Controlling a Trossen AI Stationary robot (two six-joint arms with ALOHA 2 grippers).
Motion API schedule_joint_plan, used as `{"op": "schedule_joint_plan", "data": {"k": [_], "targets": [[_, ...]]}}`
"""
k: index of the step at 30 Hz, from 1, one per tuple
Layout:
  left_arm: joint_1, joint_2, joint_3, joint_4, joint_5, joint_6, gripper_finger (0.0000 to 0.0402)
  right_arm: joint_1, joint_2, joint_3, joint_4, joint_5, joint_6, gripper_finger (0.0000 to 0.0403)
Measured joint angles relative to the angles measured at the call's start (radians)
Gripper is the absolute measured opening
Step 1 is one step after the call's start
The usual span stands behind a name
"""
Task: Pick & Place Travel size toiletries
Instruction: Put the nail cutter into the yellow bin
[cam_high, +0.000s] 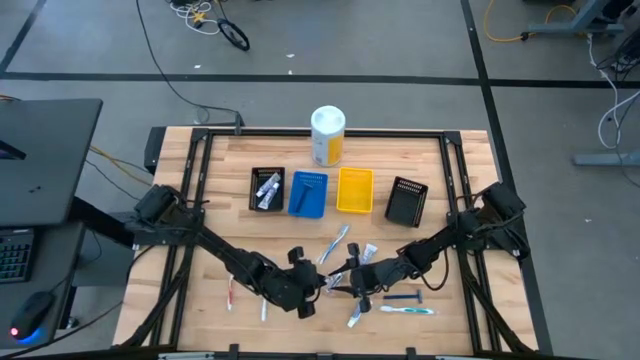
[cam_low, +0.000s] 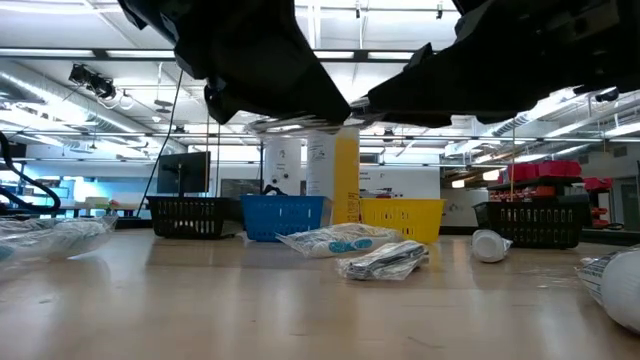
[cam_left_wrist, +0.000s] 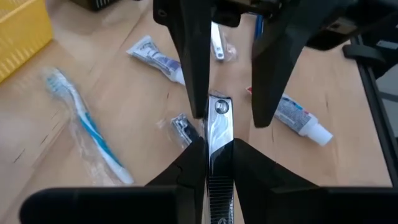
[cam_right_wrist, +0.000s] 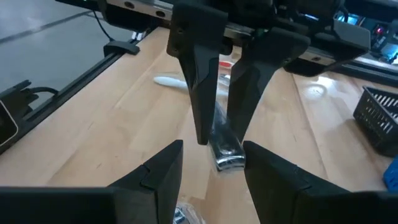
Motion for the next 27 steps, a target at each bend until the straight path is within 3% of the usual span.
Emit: {"op": "schedule_joint_plan", "data": {"k": [12,19,27], "targets": [[0.004,-0.001,0.002,0.03,0.011,0.034,0.0073,0.009,0.0,0.0,-0.004,0.019,0.005,0.0082],[0.005,-0.001,0.002,0.028,0.052,0.098,0.0081,0.013,0.0,-0.001,-0.008,0.013,0.005,0.0073],[0.014,-0.001,0.002,0.013,0.033,0.172,0.0138,0.019,0.0,-0.001,-0.019,0.027,0.007,0.0072]]}}
